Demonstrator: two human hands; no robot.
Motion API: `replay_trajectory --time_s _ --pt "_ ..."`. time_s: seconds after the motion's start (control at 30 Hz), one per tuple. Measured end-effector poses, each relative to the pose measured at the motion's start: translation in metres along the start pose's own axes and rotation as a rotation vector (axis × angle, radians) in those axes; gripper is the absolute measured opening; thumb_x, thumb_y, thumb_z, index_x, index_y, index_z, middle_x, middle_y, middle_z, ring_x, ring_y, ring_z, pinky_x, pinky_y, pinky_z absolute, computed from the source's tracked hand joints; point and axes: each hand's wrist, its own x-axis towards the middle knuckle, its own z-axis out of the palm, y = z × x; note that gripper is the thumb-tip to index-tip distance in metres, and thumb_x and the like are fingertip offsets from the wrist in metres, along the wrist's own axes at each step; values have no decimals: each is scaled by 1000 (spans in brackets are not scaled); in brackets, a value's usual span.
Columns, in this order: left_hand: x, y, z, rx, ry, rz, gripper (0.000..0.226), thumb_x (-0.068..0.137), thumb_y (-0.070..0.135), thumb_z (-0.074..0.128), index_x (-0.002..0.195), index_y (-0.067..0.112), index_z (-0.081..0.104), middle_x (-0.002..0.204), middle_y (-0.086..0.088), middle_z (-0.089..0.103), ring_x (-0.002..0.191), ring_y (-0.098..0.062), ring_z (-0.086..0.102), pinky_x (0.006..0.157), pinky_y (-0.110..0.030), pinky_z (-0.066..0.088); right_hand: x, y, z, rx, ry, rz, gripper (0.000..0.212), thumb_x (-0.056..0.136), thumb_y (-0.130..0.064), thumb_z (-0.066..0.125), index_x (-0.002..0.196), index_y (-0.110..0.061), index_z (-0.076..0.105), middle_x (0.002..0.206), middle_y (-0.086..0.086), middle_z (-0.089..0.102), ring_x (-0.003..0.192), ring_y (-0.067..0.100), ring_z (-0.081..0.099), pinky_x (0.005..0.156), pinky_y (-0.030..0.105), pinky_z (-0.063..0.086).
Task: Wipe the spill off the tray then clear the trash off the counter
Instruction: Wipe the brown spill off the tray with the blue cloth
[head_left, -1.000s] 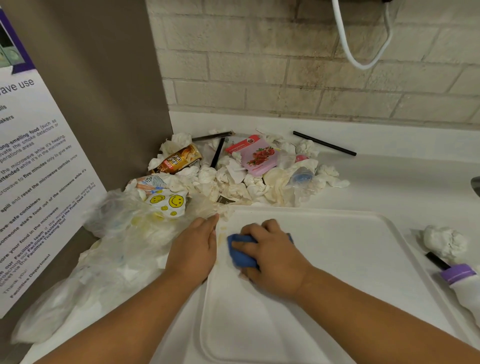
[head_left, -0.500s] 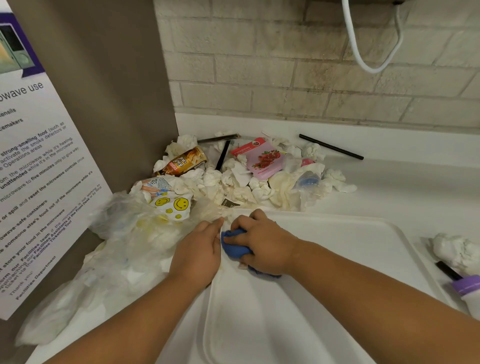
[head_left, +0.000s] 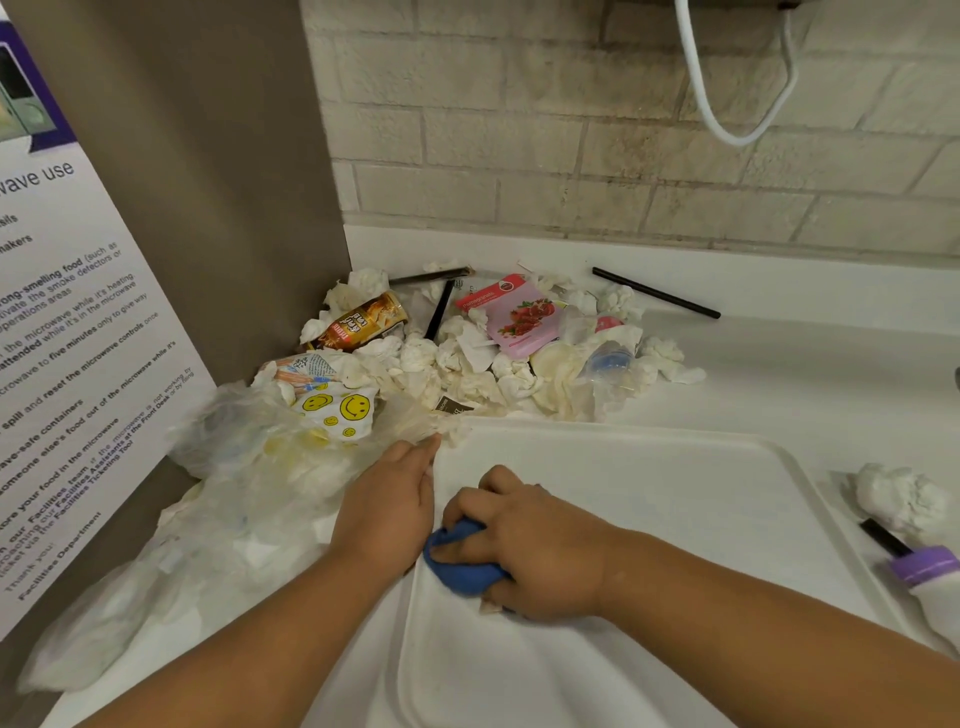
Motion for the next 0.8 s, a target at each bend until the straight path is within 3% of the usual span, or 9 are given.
replay_trajectory --time_s 0.23,0.43,0.63,0.8 --pt "0 -2 -1 -37 -7 -19 41 99 20 41 139 25 46 114 2 57 100 -15 57 75 -18 33 11 -3 -2 -32 65 238 49 88 -35 57 136 -36 46 127 -1 42 108 27 34 84 46 46" --pt "2 -2 -3 -53 -5 -23 40 97 21 47 136 24 50 111 0 59 101 -17 58 76 -19 35 -9 -16 -2 21 -53 9 46 83 -30 60 129 -33 56 121 -3 46 102 26 37 77 45 47" --pt "3 -2 -4 -83 -8 -39 39 96 21 49 135 24 51 103 0 59 95 -17 58 76 -20 36 -2 -21 0 15 44 151 46 86 -31 59 131 -37 52 124 -3 44 104 26 36 85 46 44" --pt "1 -1 -3 -89 13 -42 39 96 20 49 134 22 52 107 0 60 98 -16 58 79 -18 36 -22 -36 1 70 -47 -72 43 84 -28 61 126 -34 58 121 -3 49 102 25 39 78 46 45"
